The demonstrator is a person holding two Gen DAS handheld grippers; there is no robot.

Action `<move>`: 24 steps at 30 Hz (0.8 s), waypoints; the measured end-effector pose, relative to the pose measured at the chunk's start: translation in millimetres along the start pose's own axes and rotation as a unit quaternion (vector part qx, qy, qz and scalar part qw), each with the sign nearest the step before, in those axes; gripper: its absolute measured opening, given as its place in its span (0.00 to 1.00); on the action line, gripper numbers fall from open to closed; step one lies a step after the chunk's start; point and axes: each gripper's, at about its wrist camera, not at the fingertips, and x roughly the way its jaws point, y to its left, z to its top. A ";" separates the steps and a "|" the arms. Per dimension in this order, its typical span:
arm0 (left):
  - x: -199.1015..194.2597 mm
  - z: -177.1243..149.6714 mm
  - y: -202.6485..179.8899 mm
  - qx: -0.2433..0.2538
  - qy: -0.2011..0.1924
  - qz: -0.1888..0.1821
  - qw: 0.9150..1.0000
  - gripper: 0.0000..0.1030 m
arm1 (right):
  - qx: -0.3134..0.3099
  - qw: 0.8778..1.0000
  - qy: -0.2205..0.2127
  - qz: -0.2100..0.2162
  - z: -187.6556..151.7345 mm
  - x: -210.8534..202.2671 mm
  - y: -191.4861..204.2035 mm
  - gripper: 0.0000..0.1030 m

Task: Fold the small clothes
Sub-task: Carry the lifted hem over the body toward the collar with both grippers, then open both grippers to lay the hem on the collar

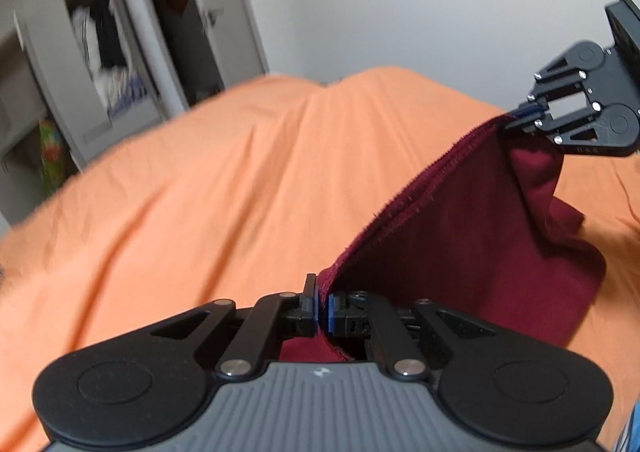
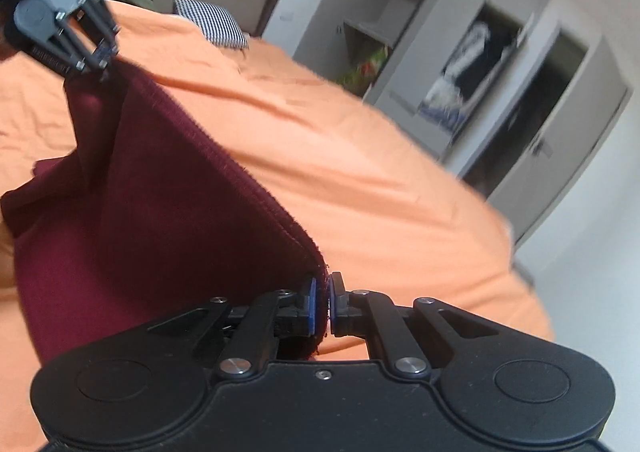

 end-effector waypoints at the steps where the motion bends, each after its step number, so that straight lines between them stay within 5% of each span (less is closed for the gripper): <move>1: 14.3 -1.4 6.7 -0.010 0.008 -0.006 1.000 0.03 | 0.013 1.000 0.010 0.009 -2.6 15.0 -4.9 0.05; 10: 91.5 -29.2 48.3 -0.108 0.044 -0.050 0.992 0.07 | 0.089 0.993 0.062 0.052 -30.2 98.4 -21.6 0.14; 12: 97.0 -37.3 51.0 -0.115 0.044 -0.055 0.991 0.28 | 0.101 0.991 0.066 0.054 -34.5 109.4 -22.0 0.25; 14: 96.4 -47.2 54.5 -0.123 0.032 -0.055 0.990 0.80 | 0.112 0.990 0.067 0.053 -38.6 117.0 -22.5 0.37; 18: 86.7 -69.3 57.8 -0.148 0.004 -0.066 0.987 0.93 | 0.143 0.987 0.057 0.041 -51.0 125.4 -26.4 0.75; 21: 81.8 -82.9 68.8 -0.188 -0.013 -0.061 0.980 0.97 | 0.170 0.985 0.039 0.012 -59.2 115.7 -31.7 0.91; 24: 71.3 -94.7 77.1 -0.212 -0.038 -0.059 0.975 0.99 | 0.198 0.980 0.016 -0.024 -71.0 99.8 -34.1 0.96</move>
